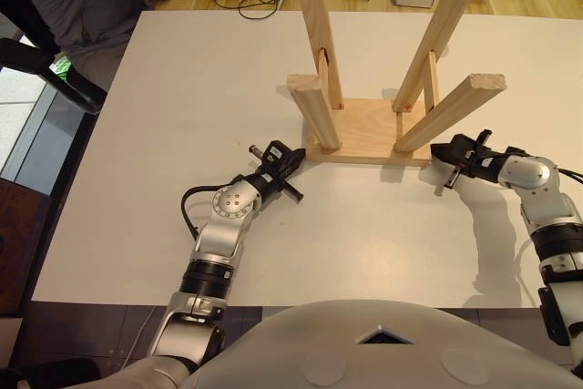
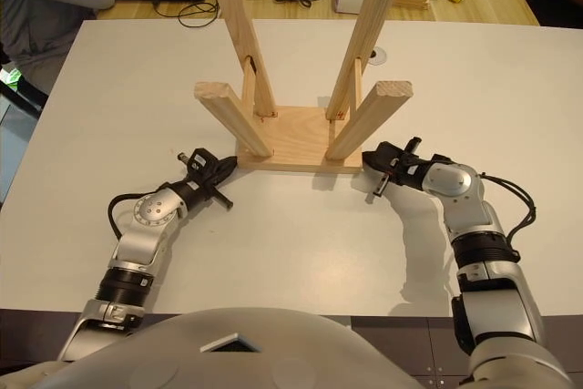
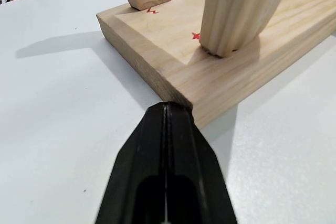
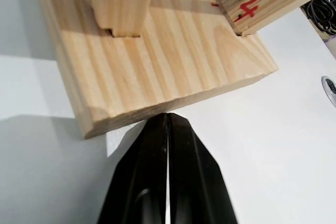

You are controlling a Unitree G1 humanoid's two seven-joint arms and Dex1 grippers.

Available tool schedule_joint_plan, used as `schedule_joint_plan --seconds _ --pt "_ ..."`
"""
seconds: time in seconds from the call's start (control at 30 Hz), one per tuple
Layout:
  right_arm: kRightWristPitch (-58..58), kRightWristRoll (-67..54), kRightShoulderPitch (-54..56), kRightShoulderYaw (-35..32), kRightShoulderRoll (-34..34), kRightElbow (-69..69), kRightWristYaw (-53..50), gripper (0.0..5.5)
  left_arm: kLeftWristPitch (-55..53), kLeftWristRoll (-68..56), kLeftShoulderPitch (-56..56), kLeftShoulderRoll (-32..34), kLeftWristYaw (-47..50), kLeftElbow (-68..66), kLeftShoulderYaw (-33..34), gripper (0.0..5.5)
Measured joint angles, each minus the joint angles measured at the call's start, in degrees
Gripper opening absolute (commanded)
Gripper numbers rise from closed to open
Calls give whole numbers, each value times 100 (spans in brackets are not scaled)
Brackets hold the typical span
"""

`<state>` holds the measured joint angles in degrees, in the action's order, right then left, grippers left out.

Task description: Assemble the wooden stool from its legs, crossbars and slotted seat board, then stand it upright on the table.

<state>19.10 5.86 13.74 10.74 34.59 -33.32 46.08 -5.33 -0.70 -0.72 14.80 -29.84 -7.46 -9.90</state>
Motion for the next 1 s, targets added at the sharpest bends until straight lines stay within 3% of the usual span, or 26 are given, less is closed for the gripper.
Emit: schedule_joint_plan --seconds 0.23,0.4,1.0 --pt "-258 -364 -401 -231 57 385 25 0 -23 131 12 66 223 -2 25 2" --pt "-385 -677 -870 -543 491 614 275 0 -38 163 14 117 272 -3 77 2" --pt "-759 -950 -931 -389 338 989 562 0 -156 2 -60 115 -16 126 -20 2"
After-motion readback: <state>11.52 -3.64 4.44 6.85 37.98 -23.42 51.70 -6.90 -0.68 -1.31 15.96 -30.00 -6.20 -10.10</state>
